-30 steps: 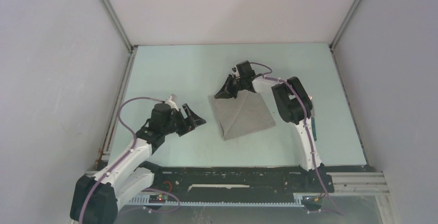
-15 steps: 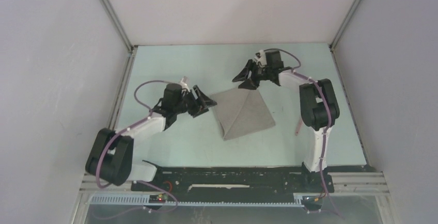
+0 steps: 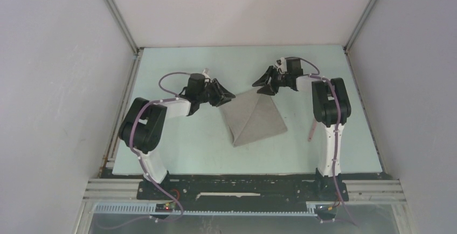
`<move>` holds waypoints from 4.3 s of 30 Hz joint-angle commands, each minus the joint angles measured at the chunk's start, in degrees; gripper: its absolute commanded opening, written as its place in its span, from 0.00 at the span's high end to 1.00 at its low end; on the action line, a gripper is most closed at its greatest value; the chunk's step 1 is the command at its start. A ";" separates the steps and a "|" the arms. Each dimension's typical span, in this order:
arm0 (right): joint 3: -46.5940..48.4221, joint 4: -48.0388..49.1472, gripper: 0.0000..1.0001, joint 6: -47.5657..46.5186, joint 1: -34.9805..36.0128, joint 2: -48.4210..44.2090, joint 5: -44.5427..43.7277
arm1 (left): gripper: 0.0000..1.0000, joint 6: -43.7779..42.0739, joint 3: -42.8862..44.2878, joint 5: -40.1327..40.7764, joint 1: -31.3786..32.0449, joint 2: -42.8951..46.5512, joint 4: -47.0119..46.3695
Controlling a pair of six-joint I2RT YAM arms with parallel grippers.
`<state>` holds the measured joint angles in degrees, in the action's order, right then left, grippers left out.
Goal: Fold the napkin into a case and place the utensils inside
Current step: Smooth out the upper triangle-folded napkin at the center of the board.
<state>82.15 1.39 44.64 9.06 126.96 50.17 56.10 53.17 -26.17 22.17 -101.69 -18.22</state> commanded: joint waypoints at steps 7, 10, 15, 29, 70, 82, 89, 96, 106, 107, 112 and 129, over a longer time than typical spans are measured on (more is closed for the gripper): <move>2.35 6.53 0.16 1.82 0.91 1.89 2.78 | 0.60 -1.16 0.19 1.01 -2.71 -4.11 -1.78; 1.80 9.63 0.16 3.31 1.13 2.09 3.82 | 0.60 -0.83 -0.25 1.88 -3.29 -5.50 -1.00; 1.41 12.12 0.15 4.85 1.14 2.84 4.29 | 0.61 0.45 -0.61 2.71 -4.03 -7.98 0.12; 0.03 7.69 0.15 2.00 -2.12 4.80 -2.07 | 0.64 0.94 -2.34 7.43 -5.03 -7.54 5.06; -29.94 51.55 0.15 31.74 22.21 -5.51 3.44 | 0.65 1.02 -1.48 4.54 -5.25 -8.72 4.08; -38.01 55.79 0.18 31.66 23.17 -8.02 2.89 | 0.65 1.00 -2.01 4.72 -5.22 -7.96 4.16; -35.81 34.15 0.16 17.50 24.25 -15.34 2.30 | 0.64 0.99 -1.85 4.84 -5.21 -7.85 4.27; -36.20 43.54 0.17 23.26 28.96 -10.36 4.60 | 0.64 0.95 -1.84 4.89 -5.12 -7.81 4.31; -41.18 39.02 0.17 19.03 29.16 -14.76 3.51 | 0.64 0.77 -2.01 4.89 -5.12 -7.62 4.47; -41.20 37.18 0.17 17.74 29.25 -15.40 3.24 | 0.64 0.77 -2.01 4.90 -5.08 -7.63 4.49; -41.19 32.38 0.17 13.96 29.26 -16.33 3.23 | 0.64 0.85 -1.71 4.73 -5.09 -7.92 4.44; -41.20 2.63 0.16 -4.38 11.68 -36.59 -0.02 | 0.37 -6.69 6.25 2.85 -4.61 1.71 14.62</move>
<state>40.97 21.12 51.55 29.50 94.72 54.65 54.46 55.40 -23.14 17.61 -107.46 -9.47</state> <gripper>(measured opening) 0.837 0.558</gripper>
